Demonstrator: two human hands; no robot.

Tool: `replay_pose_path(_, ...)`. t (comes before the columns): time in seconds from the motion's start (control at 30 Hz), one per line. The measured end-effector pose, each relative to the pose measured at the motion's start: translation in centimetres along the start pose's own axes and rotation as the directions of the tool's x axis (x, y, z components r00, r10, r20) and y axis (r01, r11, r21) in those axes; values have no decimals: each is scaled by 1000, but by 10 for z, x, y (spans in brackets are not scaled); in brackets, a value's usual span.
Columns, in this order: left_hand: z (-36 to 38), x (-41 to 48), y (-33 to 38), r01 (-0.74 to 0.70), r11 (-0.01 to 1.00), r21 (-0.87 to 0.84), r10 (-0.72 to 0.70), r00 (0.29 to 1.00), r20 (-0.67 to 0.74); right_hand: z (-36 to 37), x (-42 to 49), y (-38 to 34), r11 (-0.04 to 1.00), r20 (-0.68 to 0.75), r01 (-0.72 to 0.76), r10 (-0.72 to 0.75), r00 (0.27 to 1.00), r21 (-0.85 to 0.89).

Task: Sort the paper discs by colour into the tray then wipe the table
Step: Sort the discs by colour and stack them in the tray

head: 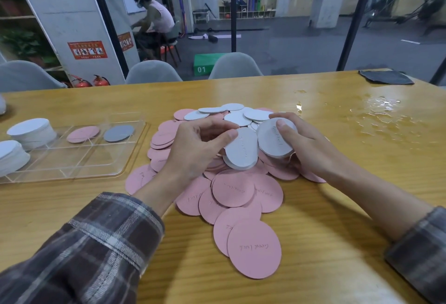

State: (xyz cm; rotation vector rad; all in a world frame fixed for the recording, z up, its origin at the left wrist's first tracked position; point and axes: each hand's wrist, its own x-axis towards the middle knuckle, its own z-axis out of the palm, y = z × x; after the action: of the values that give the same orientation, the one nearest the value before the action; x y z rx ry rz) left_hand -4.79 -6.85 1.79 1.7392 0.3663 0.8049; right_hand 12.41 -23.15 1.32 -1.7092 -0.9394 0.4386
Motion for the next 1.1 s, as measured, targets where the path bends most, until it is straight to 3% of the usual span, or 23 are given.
replay_pose_path(0.13,1,0,0,-7,1000,-12,6,998,-67,1,-2,-2,999,2,6,-6,1000,-44)
replay_pose_path(0.3,10,-7,-1,58,998,-40,-59,998,-13,5,-5,-6,999,50,34,-32,998,-39)
replay_pose_path(0.57,26,-6,0,27,999,-18,-28,997,-67,14,-16,-16,994,135,-61,48,990,91)
replay_pose_path(0.77,28,-7,-2,-31,999,-12,30,997,-71,16,-14,-12,999,190,10,-3,982,-33)
replay_pose_path(0.93,19,-6,-3,-71,977,201,88,993,-76,12,-11,-11,1000,142,12,-14,990,15)
replay_pose_path(1.03,9,-4,-11,-64,816,574,92,996,-21,5,-6,-5,996,54,54,-50,997,-72)
replay_pose_path(1.1,4,-2,-17,-49,707,706,18,999,51,3,-4,-1,995,39,36,-32,999,-90)
